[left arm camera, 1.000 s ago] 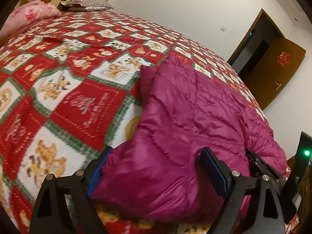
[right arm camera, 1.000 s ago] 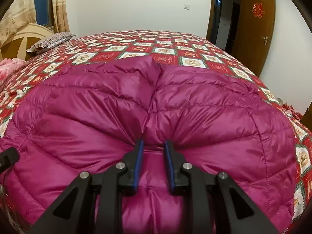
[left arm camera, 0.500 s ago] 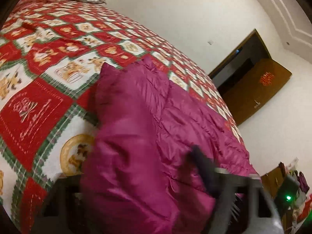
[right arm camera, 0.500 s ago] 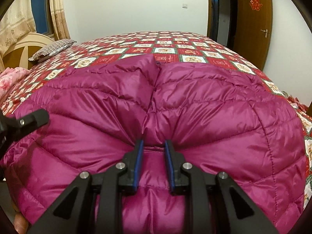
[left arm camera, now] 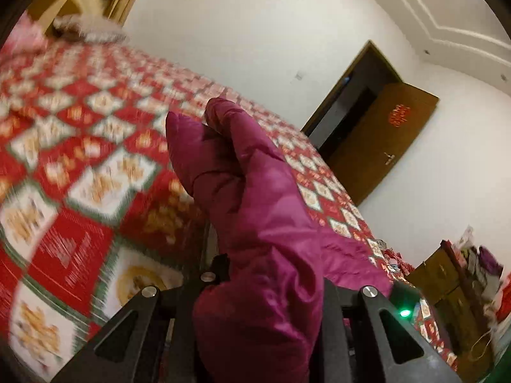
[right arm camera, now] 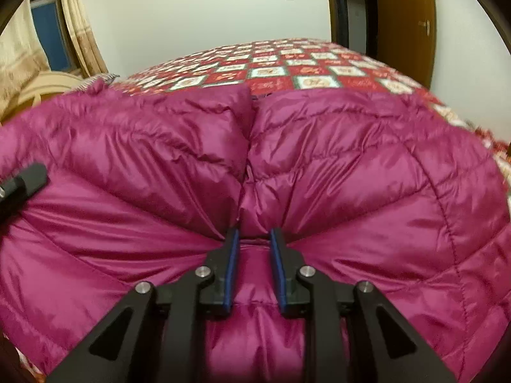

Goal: Fold large clothes

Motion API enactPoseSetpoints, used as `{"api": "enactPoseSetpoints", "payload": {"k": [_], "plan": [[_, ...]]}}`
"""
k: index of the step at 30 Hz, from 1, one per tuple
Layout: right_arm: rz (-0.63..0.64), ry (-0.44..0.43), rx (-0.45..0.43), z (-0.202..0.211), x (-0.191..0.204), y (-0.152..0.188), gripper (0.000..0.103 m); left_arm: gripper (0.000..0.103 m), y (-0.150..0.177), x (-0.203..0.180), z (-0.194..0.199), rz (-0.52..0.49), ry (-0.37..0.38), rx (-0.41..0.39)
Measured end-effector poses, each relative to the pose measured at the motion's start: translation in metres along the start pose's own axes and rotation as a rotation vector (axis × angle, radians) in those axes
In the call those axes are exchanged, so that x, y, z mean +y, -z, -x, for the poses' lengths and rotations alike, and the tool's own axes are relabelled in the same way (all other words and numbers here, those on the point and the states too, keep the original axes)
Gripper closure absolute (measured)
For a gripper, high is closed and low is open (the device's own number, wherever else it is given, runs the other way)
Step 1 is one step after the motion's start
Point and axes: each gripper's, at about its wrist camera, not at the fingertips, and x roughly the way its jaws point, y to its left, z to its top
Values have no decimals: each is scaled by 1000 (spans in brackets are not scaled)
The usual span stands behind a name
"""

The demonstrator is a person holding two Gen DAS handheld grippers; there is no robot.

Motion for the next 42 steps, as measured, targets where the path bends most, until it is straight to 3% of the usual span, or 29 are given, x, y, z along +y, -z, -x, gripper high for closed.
{"api": "enactPoseSetpoints", "payload": {"k": [5, 7, 11, 13, 18, 23, 28, 36, 39, 42], "plan": [[-40, -167, 44, 0, 40, 13, 78, 83, -16, -8, 31, -106, -13, -33], [-69, -253, 71, -2, 55, 17, 78, 83, -19, -13, 41, -171, -32, -50], [-138, -509, 165, -12, 82, 22, 82, 83, -17, -28, 46, -323, -94, -51], [-129, -555, 194, -14, 87, 21, 82, 83, -11, -34, 43, -391, -109, -54], [-188, -570, 130, 9, 45, 17, 83, 83, 13, -58, 24, -542, -108, -29], [-242, -443, 24, 45, -25, 12, 83, 83, 36, -75, 3, -610, -99, 23], [-299, -357, -26, 64, -80, 19, 83, 83, 52, -85, -10, -664, -105, 56], [-308, -270, -50, 89, -110, 36, 81, 83, 82, -93, -30, -749, -97, 127], [-324, -265, -50, 96, -116, 34, 73, 82, 96, -98, -36, -791, -89, 152], [-343, -270, -65, 98, -128, 28, 58, 82, 109, -100, -42, -823, -60, 188]]}}
